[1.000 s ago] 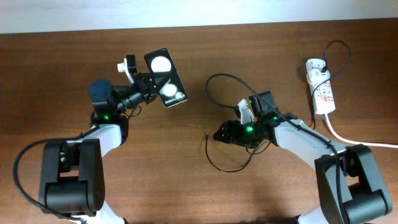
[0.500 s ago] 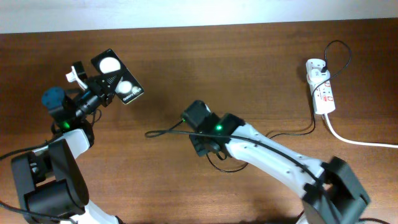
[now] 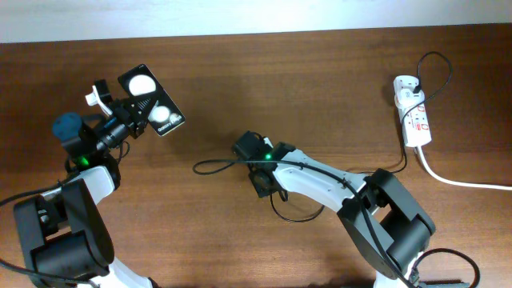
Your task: Plug charger to phone and switch on socket
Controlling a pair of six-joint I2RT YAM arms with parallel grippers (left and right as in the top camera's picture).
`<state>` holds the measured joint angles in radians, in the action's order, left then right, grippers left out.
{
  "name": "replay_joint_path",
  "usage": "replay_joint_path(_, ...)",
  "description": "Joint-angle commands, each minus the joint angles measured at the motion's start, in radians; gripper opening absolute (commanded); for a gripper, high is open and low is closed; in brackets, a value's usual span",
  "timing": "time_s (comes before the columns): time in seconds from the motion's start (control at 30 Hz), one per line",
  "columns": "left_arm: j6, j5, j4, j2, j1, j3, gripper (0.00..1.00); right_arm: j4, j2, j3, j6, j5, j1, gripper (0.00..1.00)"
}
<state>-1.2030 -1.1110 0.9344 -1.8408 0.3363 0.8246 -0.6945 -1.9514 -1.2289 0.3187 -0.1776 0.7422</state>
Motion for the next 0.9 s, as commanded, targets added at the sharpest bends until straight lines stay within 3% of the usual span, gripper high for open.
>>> replay_joint_path(0.0,0.024,-0.015,0.010,0.005,0.007,0.012,0.00,-0.004,-0.010,-0.016,0.034,0.033,-0.033,0.27)
replay_joint_path(0.07,0.024,-0.016,0.010,0.005,0.007,0.012,0.00,-0.013,-0.010,-0.016,0.061,0.097,-0.077,0.24)
replay_joint_path(0.1,0.024,-0.016,0.010,0.005,0.007,0.012,0.00,-0.012,-0.010,-0.016,0.064,0.108,-0.090,0.10)
replay_joint_path(0.2,0.024,-0.019,0.010,0.005,0.007,0.012,0.00,0.014,-0.009,-0.018,0.032,0.167,-0.095,0.04)
replay_joint_path(0.33,0.031,-0.028,0.009,0.005,0.007,0.012,0.00,0.058,0.092,-0.088,-0.153,0.827,-0.164,0.04)
replay_joint_path(0.53,0.054,-0.052,-0.036,0.005,-0.079,0.011,0.00,0.162,0.107,-0.006,-0.185,1.421,-0.300,0.04)
replay_joint_path(0.67,0.044,-0.017,-0.031,0.005,-0.165,0.011,0.00,0.178,0.129,0.084,-0.184,1.458,-0.361,0.04)
replay_joint_path(0.8,0.018,0.074,-0.031,0.005,-0.276,0.011,0.00,0.291,0.301,0.322,-0.180,1.510,-0.464,0.04)
replay_joint_path(0.87,0.006,0.125,-0.031,0.005,-0.339,0.011,0.00,0.327,0.340,0.332,-0.127,1.510,-0.454,0.04)
